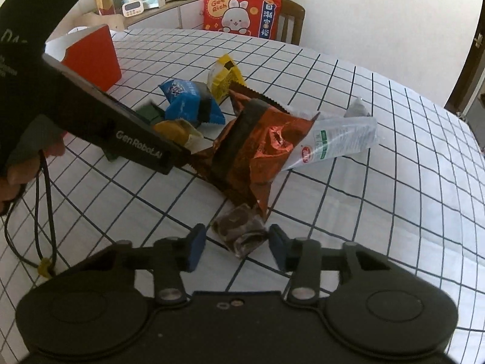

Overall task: Organize snacks
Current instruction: 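Lower the left tool to the wrapped bun while the right tool approaches the brown chocolate, then close the left tool on the wrapped bun while the right tool grasps the brown chocolate, then carry the bun and chocolate with both tools over the red box, then open both tools to drop the bun and chocolate into the box, then move both tools back over the remaining snacks on the table, then grasp the blue biscuit packet with the left tool while the right tool grasps the orange-brown bag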

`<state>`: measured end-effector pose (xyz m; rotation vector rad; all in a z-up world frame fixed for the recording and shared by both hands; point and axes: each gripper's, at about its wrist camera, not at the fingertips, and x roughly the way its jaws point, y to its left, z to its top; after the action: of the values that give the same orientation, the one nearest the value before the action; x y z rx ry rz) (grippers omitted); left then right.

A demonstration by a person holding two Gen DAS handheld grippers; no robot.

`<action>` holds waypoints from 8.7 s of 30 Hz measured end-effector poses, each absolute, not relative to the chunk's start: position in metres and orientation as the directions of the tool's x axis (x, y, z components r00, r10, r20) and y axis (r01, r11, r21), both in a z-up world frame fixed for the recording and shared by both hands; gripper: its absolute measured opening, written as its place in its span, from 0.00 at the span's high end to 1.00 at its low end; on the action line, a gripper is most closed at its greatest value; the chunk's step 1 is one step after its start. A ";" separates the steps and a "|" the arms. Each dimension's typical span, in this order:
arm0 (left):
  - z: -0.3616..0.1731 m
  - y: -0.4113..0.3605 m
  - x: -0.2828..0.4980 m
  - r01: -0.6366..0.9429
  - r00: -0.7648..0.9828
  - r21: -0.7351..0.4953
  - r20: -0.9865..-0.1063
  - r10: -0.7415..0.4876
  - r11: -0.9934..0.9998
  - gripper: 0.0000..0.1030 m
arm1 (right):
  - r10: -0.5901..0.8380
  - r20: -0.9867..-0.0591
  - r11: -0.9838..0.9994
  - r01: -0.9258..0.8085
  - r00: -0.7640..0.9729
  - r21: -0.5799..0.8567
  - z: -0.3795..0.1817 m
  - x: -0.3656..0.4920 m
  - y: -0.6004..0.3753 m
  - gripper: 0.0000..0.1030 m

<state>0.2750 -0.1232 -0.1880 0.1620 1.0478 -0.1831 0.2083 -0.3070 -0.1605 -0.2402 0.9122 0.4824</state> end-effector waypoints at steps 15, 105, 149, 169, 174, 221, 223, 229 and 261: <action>-0.172 -0.096 0.247 0.120 0.478 -0.041 -0.873 -0.094 0.992 0.55 | 0.343 -0.785 0.885 -0.458 0.517 0.085 -0.136 0.185 -0.310 0.64; -0.166 0.174 0.122 -0.362 0.434 -0.108 -0.899 0.065 0.926 0.32 | 0.481 -0.778 0.662 -0.749 0.404 0.021 -0.066 0.190 -0.021 0.64; -0.087 0.177 0.076 -0.303 0.615 -0.294 -0.787 -0.049 0.906 0.66 | 0.509 -0.761 0.654 -0.755 0.402 0.039 -0.068 0.193 -0.024 0.64; -0.081 0.217 0.178 -0.401 0.534 -0.234 -0.845 0.019 0.886 0.65 | 0.492 -0.771 0.638 -0.770 0.404 0.003 -0.071 0.205 -0.004 0.64; -0.098 0.218 0.191 -0.421 0.473 -0.194 -0.881 0.032 0.886 0.65 | 0.479 -0.782 0.637 -0.771 0.399 -0.003 -0.077 0.205 0.000 0.64; -0.042 0.022 0.130 -0.047 0.714 -0.132 -0.698 -0.059 0.990 0.15 | 0.518 -0.617 0.834 -0.510 0.592 0.210 -0.023 0.159 -0.220 0.05; -0.046 0.012 0.133 -0.034 0.707 -0.148 -0.703 -0.081 0.988 0.03 | 0.500 -0.621 0.847 -0.488 0.603 0.208 -0.027 0.158 -0.236 0.05; -0.063 -0.018 0.161 -0.025 0.667 -0.226 -0.729 -0.152 0.974 0.00 | 0.435 -0.645 0.889 -0.414 0.628 0.197 -0.042 0.162 -0.281 0.04; -0.166 -0.093 0.341 -0.287 0.422 -0.140 -0.906 -0.006 0.947 0.01 | 0.315 -0.789 0.943 -0.267 0.527 0.198 -0.139 0.268 -0.311 0.16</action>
<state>0.3406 -0.0934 -0.1661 -0.2932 1.1253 0.1790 0.2681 -0.3114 -0.1391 0.0552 0.9544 0.3477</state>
